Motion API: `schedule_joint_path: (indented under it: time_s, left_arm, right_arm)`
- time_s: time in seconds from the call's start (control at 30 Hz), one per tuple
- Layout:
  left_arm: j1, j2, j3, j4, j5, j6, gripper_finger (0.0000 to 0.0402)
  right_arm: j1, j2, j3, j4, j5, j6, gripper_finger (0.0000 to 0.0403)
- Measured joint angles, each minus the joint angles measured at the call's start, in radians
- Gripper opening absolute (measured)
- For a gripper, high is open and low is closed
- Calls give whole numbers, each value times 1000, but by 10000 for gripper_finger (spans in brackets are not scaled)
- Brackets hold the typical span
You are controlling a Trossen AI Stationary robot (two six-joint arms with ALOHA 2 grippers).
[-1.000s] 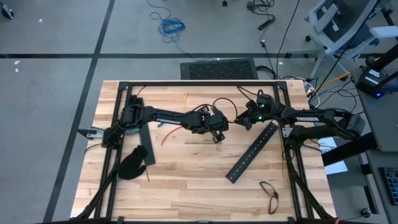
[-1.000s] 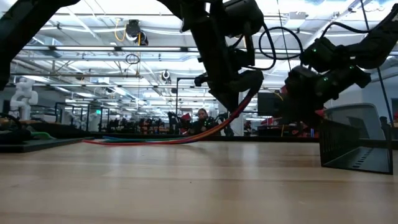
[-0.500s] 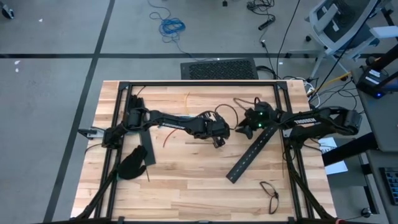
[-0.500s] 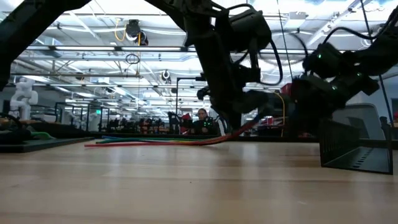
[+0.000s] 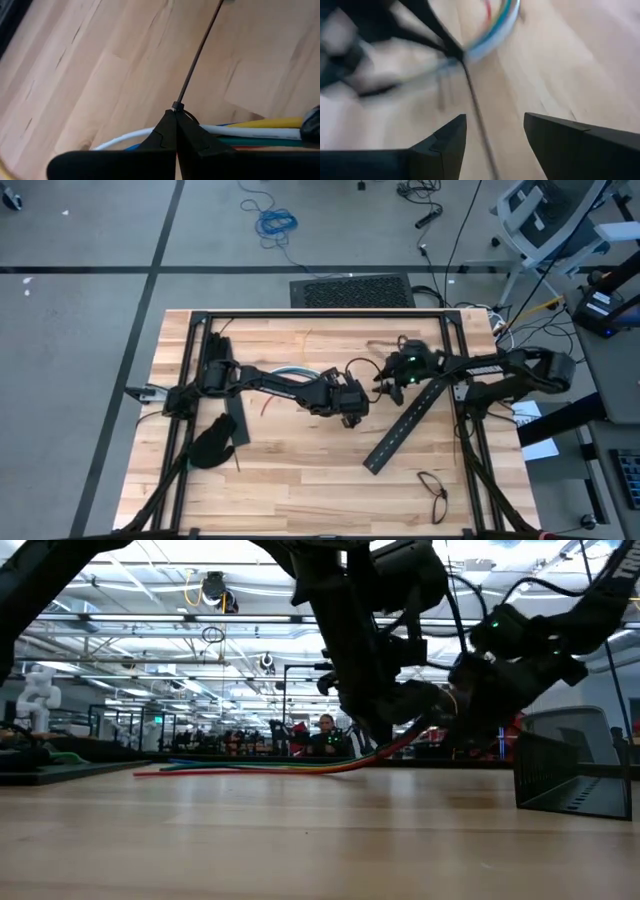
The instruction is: Ziptie cables
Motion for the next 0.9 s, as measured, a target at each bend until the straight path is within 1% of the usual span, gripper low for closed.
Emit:
schedule_joint_path:
  time_s: [0.07, 0.2, 0.3, 0.43, 0.57, 0.77, 0.9]
  left_arm:
    - [-6, 0, 0, 2, -12, 0, 0]
    - [-15, 0, 0, -6, -13, 0, 0]
    - [-23, 0, 0, -7, -20, 4, 0]
    - [-37, 0, 0, -16, -43, 8, 0]
    - [-42, 0, 0, -20, -46, 9, 0]
    - [-42, -1, 0, -20, -46, 10, 0]
    - [-42, -1, 0, -20, -46, 10, 0]
  right_arm:
    - [27, 43, 26, 19, 39, -38, 196]
    - [78, 163, 47, 215, 142, -72, 196]
    - [83, 247, 81, 298, 141, -76, 196]
    - [91, 328, 111, 289, 112, -82, 196]
    - [97, 331, 121, 299, 41, -56, 196]
    - [97, 272, 120, 283, 26, -24, 196]
    - [97, 241, 120, 258, -17, -21, 196]
